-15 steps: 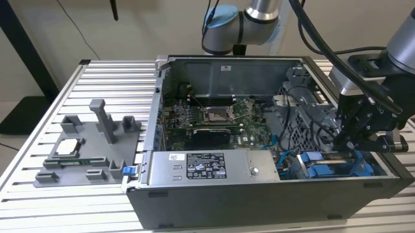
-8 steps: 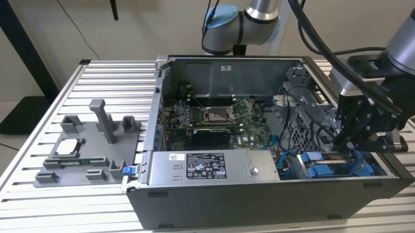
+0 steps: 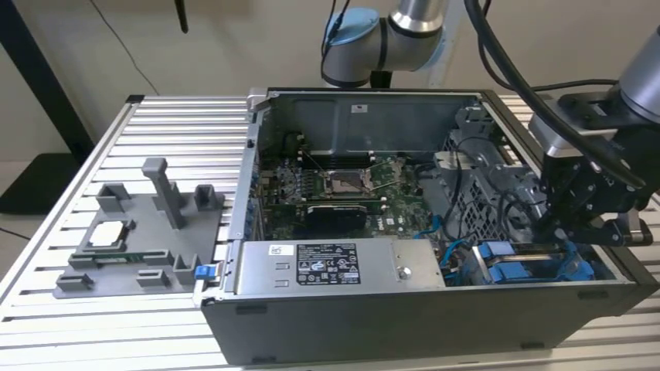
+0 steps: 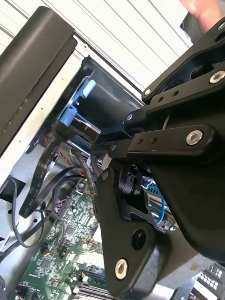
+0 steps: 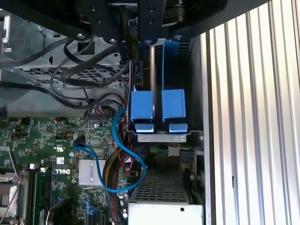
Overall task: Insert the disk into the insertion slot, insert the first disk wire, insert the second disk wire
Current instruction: 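Insert the first disk wire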
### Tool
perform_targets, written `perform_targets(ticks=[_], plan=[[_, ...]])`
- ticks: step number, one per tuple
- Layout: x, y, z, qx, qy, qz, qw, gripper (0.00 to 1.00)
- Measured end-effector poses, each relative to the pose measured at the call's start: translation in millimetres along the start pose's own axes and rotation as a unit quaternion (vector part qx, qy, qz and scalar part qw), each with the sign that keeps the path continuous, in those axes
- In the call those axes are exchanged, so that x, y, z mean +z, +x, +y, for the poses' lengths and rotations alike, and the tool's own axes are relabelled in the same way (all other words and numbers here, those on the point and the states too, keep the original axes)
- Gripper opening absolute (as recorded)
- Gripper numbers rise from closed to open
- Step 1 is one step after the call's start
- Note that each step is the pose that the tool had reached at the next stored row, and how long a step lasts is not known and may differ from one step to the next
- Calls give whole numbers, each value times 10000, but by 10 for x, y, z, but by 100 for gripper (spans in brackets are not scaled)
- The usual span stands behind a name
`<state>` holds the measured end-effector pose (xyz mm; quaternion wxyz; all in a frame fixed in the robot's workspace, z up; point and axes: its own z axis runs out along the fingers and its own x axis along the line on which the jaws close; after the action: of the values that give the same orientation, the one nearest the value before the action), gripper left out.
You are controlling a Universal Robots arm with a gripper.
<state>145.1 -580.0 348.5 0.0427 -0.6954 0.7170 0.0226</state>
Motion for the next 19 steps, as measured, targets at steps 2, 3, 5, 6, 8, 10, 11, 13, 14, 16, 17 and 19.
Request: perform_targets(ticks=[2,3,5,6,8,10,11,13,14,16,17,19], plan=[[13,0,-34,0,0,-1,10000,0],[19,0,-50,0,0,-2,10000,0],[30,0,-71,0,0,-2,10000,0],[36,1,-78,0,0,-1,10000,0],[46,2,-88,0,0,-1,10000,0],[57,1,-99,0,0,-1,10000,0],[61,1,-101,0,0,-1,10000,0],[71,-1,-102,1,0,-1,10000,0],[76,-4,-102,0,0,-1,10000,0],[84,-11,-102,0,0,-2,10000,0],[87,-15,-102,1,0,-1,10000,0],[96,-21,-102,3,0,-2,10000,0]])
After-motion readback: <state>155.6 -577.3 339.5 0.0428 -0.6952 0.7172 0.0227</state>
